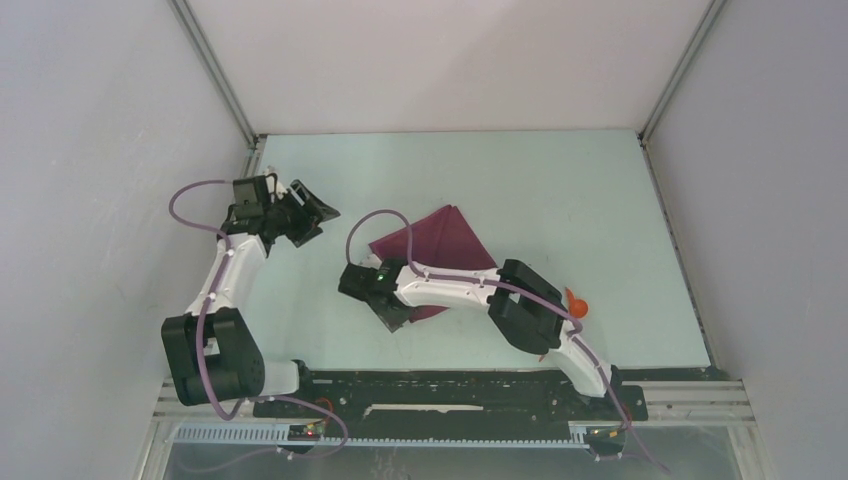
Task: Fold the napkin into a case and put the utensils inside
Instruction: Pick up the upper triangle-folded napkin from the center of the board.
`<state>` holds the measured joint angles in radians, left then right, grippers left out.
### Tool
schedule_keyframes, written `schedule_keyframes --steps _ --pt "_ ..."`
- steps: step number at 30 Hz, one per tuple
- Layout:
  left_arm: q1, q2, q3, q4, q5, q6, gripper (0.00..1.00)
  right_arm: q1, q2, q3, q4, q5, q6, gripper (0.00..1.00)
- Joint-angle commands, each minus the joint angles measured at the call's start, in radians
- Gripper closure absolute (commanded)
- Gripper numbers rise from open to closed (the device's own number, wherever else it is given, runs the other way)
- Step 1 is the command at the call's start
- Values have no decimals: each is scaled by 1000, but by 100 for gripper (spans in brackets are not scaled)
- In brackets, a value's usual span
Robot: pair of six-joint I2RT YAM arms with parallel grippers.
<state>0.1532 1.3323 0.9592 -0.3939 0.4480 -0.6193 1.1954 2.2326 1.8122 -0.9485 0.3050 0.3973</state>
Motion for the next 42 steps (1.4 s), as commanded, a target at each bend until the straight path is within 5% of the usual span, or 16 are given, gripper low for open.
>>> schedule_keyframes --steps 1,23,32,36,42 --pt "15 -8 -8 39 37 15 30 -20 17 33 -17 -28 -17 47" --pt "36 -4 -24 66 81 5 30 -94 27 -128 116 -137 -52 60" --pt "40 -1 -29 70 83 7 30 -137 -13 -251 238 -141 -80 76" --pt "39 6 -33 75 85 8 30 -152 -36 -266 272 -196 -145 100" --pt "38 54 -101 206 194 -84 28 -182 -139 -278 338 -357 -181 100"
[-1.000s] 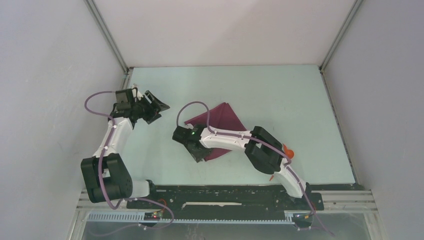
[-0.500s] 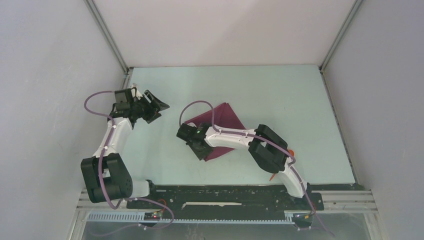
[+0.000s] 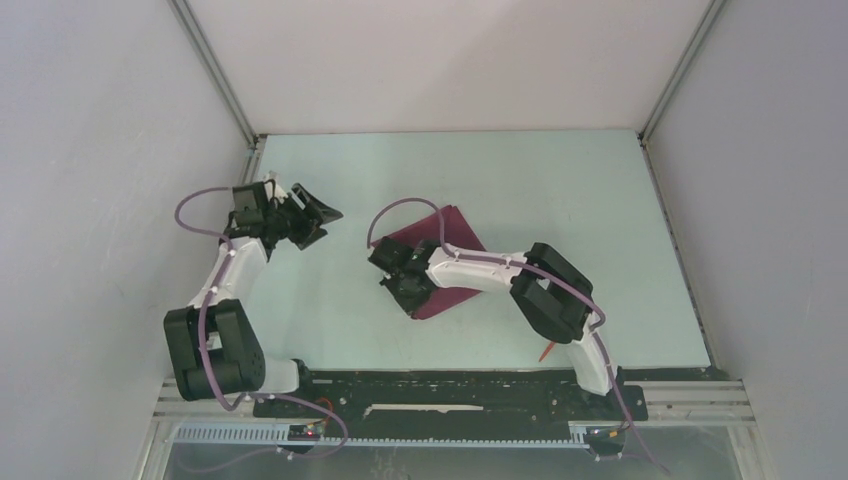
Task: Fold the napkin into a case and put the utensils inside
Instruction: Pick up the upper triangle-folded napkin from the center of the board.
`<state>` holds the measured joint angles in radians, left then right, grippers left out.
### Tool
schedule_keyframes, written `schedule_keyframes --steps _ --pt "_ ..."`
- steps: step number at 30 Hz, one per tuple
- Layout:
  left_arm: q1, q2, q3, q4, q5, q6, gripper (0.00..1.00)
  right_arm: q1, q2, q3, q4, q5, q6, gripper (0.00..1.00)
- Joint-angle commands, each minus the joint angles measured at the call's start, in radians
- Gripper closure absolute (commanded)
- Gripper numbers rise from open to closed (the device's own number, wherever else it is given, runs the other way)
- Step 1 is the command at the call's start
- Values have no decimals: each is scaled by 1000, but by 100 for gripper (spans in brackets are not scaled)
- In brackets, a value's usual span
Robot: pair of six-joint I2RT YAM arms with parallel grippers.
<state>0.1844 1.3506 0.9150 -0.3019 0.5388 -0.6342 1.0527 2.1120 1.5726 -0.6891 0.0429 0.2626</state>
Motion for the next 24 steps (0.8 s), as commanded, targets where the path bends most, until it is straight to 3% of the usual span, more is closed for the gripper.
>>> schedule_keyframes --steps 1,11,18,24 --pt "7 50 -75 143 122 -96 27 -53 -34 -40 83 -130 -34 100" --pt "-13 114 -299 503 189 -395 27 -152 -162 -157 204 -361 55 100" --pt "-92 220 -359 664 187 -499 26 -182 -217 -206 254 -420 89 100" --pt "-117 259 -353 682 169 -497 26 -179 -223 -215 261 -413 93 100"
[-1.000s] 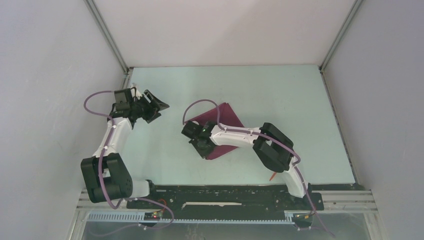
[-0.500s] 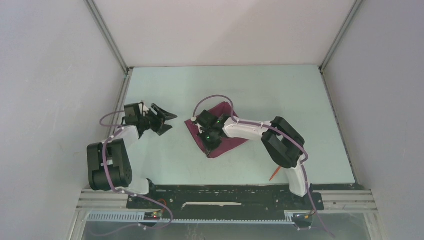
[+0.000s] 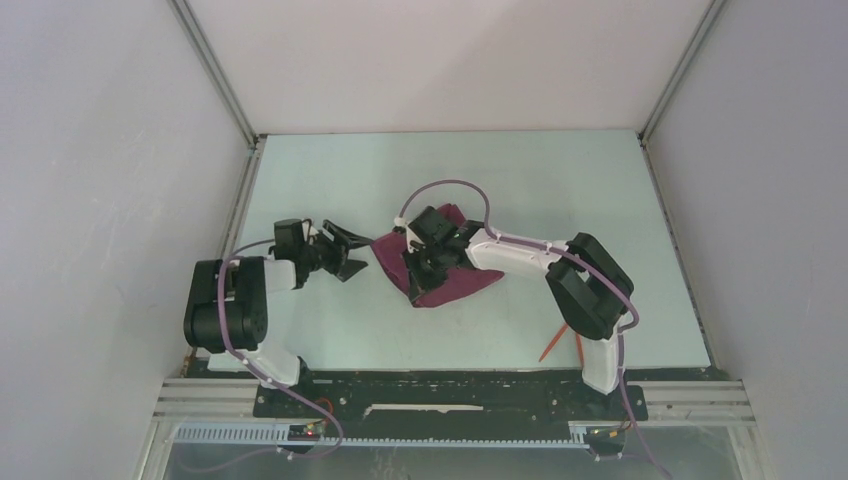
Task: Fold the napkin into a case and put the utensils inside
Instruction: Pick up the upper triangle-folded napkin from the center of the board.
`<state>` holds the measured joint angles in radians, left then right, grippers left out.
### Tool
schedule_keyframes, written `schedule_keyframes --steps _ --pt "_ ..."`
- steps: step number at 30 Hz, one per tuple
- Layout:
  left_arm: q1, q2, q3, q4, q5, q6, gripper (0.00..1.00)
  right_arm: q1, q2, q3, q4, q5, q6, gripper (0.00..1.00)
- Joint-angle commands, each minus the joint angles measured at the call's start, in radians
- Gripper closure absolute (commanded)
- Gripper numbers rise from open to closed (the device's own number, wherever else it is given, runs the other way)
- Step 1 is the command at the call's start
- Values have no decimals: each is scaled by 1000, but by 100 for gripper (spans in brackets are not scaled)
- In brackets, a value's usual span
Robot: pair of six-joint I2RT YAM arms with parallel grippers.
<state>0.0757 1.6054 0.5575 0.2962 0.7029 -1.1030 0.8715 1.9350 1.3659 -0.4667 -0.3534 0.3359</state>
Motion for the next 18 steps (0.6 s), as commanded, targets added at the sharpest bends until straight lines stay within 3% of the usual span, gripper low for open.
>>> schedule_keyframes --steps 1,10,18 --pt "-10 1 1 83 3 -26 26 7 -40 -8 38 -4 18 100" --pt "-9 -49 1 20 -9 34 27 86 66 99 -141 227 -55 100" --pt "-15 -45 18 -51 -12 83 27 98 53 108 -128 229 -38 100"
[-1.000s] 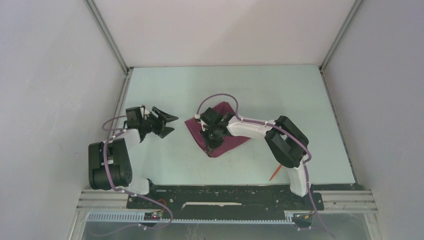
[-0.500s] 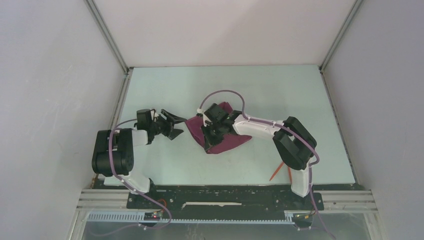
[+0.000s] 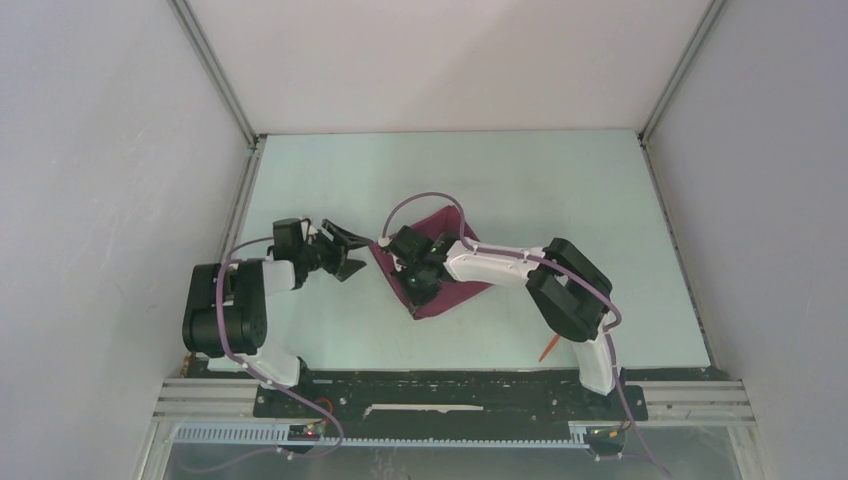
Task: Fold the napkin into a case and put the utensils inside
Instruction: Pick up the upper triangle-folded napkin from the center of the board.
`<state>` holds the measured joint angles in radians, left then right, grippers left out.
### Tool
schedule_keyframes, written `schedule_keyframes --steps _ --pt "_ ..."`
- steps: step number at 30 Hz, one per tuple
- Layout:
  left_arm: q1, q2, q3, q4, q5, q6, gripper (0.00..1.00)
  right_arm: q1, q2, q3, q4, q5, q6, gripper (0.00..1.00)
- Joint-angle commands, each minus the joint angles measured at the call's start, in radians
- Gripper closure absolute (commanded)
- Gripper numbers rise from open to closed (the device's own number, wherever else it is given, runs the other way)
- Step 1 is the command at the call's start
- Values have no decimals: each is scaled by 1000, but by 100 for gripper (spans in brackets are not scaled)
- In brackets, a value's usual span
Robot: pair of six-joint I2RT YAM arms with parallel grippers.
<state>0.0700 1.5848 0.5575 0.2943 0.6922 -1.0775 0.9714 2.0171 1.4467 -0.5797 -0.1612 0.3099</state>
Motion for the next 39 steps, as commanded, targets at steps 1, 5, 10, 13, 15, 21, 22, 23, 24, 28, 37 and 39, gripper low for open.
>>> schedule_keyframes --steps 1,5,10,13,15,21,22,23,24,28,37,39 --pt "-12 -24 15 -61 -12 64 27 -7 -36 21 -10 21 -6 100" --pt "-37 4 14 -64 -17 67 27 -29 -78 -1 18 -34 17 100" --pt "-61 36 16 -25 -16 41 29 -37 -89 -3 20 -41 20 100" --pt "-101 47 21 -21 -26 34 31 -37 -96 -9 22 -41 22 100" --pt "-108 53 17 -21 -36 30 32 -37 -104 -13 26 -41 23 100" --pt "-108 65 -4 16 -76 3 35 -38 -133 -24 38 -51 26 100" --pt "-108 71 -4 20 -78 1 35 -38 -139 -25 37 -49 26 100" --pt "-108 75 -4 23 -83 0 34 -38 -145 -25 35 -48 26 100" --pt "-108 76 -4 24 -88 0 34 -38 -149 -27 33 -47 25 100" --pt "-108 100 13 32 -100 -1 36 -39 -172 -38 42 -57 28 100" --pt "-108 141 49 53 -117 -5 48 -43 -180 -41 46 -59 21 100" --pt "-110 147 52 64 -122 -9 52 -43 -183 -44 46 -60 19 100"
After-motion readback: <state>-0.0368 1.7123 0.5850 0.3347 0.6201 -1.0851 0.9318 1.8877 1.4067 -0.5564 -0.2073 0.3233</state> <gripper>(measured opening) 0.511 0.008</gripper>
